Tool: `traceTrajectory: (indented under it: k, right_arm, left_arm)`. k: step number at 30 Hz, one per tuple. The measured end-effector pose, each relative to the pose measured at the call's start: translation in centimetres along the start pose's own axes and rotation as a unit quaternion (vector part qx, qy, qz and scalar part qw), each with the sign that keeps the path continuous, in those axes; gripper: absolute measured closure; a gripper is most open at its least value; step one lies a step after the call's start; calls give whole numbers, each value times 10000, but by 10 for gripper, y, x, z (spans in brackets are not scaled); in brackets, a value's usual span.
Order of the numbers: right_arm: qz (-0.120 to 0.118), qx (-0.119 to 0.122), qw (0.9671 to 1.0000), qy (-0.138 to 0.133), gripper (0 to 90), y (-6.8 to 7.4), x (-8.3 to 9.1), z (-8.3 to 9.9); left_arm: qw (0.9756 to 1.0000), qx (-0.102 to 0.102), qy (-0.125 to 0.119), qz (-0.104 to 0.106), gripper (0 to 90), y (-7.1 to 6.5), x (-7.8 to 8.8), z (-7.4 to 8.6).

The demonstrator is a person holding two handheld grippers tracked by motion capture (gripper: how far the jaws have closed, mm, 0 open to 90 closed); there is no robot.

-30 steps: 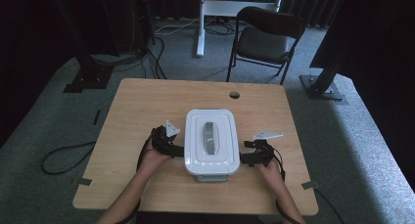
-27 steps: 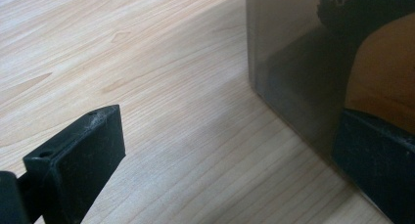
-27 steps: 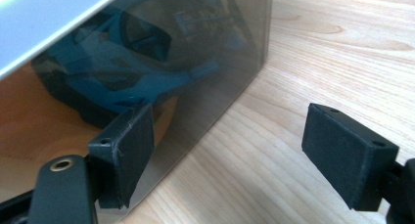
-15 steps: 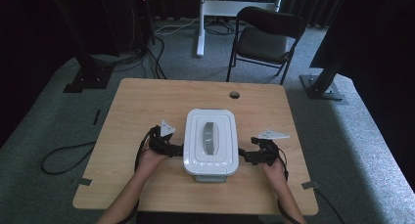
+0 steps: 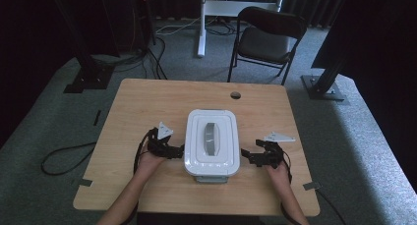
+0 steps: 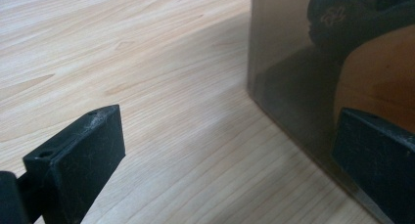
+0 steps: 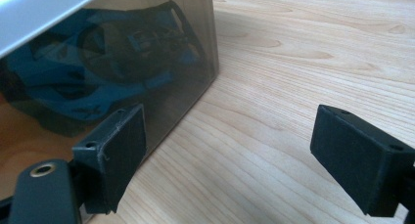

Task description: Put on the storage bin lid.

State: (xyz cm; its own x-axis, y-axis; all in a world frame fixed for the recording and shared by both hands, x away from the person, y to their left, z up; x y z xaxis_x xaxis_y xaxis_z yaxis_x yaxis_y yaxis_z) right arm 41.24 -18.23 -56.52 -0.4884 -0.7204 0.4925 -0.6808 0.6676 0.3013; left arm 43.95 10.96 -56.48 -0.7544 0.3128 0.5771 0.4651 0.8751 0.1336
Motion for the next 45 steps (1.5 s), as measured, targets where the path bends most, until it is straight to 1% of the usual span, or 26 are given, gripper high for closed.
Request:
traceTrajectory:
  k: [1, 2, 4, 6, 8, 12, 14, 16, 18, 20, 21, 23, 25, 27, 29, 34, 35, 37, 39, 40, 41, 42, 43, 45]
  right_arm:
    - [0, 0, 10000, 0, 129, 0, 0, 0]
    - [7, 22, 10000, 31, 129, 1, -1, 1]
    - [56, 50, 10000, 23, 127, 1, -1, 2]
    - [42, 11, 10000, -1, 126, 0, 0, 3]
    - [94, -5, 10000, -23, 127, -1, 2, 3]
    - [94, -76, 9999, -83, 127, -3, 6, 4]
    - [144, -72, 9998, -120, 126, -5, 9, 4]
    - [202, -55, 9998, -70, 126, -7, 12, 7]
    - [211, -42, 9998, -41, 125, -8, 14, 9]
    - [304, -1, 9995, -1, 124, -10, 17, 12]
    - [279, -6, 9996, -25, 124, -10, 19, 13]
    - [362, -42, 9993, -20, 124, -13, 22, 16]
    - [393, -71, 9992, -34, 124, -15, 25, 19]
    - [487, -95, 9988, -24, 124, -18, 28, 23]
    - [554, -141, 9984, -38, 124, -20, 32, 27]
    - [696, -237, 9973, -50, 123, -28, 39, 34]
    - [762, -249, 9968, -63, 123, -30, 42, 36]
    - [797, -300, 9963, -84, 124, -32, 45, 38]
    - [897, -324, 9954, -112, 123, -35, 50, 41]
    - [903, -374, 9951, -128, 123, -37, 52, 43]
    - [906, -418, 9949, -145, 124, -38, 55, 45]
    - [961, -417, 9944, -148, 124, -40, 57, 46]
    - [1023, -457, 9936, -173, 123, -43, 59, 48]
    - [1038, -516, 9930, -203, 123, -45, 63, 49]
  left_arm:
    - [10000, 0, 0, 0, 2, 0, 0, 0]
    - [10000, 50, 4, 25, 2, 1, 2, 1]
    - [10000, 41, -8, 27, 2, 2, 4, 3]
    - [10000, 45, 0, 9, 2, 4, 6, 6]
    - [10000, 49, 9, -15, 2, 7, 8, 9]
    - [9999, 139, 24, -51, 2, 14, 13, 15]
    - [9998, 190, 28, -77, 2, 18, 16, 19]
    - [9996, 243, 20, -108, 2, 22, 19, 22]
    - [9994, 337, 39, -121, 2, 25, 22, 26]
    - [9993, 345, 47, -137, 2, 28, 24, 30]
    - [9993, 337, 63, -165, 2, 29, 25, 33]
    - [9992, 345, 43, -174, 2, 32, 28, 36]
    - [9990, 398, 45, -213, 2, 34, 30, 39]
    - [9989, 424, 38, -217, 2, 37, 33, 42]
    - [9988, 424, 43, -241, 2, 39, 35, 46]
    - [9984, 503, -13, -276, 2, 44, 42, 52]
    - [9982, 507, 17, -308, 2, 46, 43, 54]
    - [9981, 513, 39, -341, 2, 47, 44, 56]
    - [9975, 591, 60, -371, 2, 52, 46, 62]
    - [9975, 591, 60, -371, 2, 52, 46, 62]
    - [9969, 665, 101, -405, 2, 56, 47, 68]
    - [9969, 665, 101, -405, 2, 56, 47, 68]
    - [9964, 704, 136, -456, 2, 61, 49, 72]
    - [9960, 716, 164, -515, 2, 65, 51, 75]
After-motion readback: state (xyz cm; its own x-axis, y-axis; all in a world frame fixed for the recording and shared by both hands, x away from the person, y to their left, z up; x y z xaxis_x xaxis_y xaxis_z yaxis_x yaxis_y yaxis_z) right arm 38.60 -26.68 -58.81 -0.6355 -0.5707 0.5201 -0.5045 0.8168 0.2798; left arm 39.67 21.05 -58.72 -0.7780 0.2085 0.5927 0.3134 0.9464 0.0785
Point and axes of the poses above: each handheld gripper's, and its own axes: x roughly backward along the jaws, z roughly out of its underside, y roughly to its left, the point moved 10 cm from there along -x, roughly forward along the jaws, and after that the axes turned 10 degrees about -z, right-handed, at the moved point
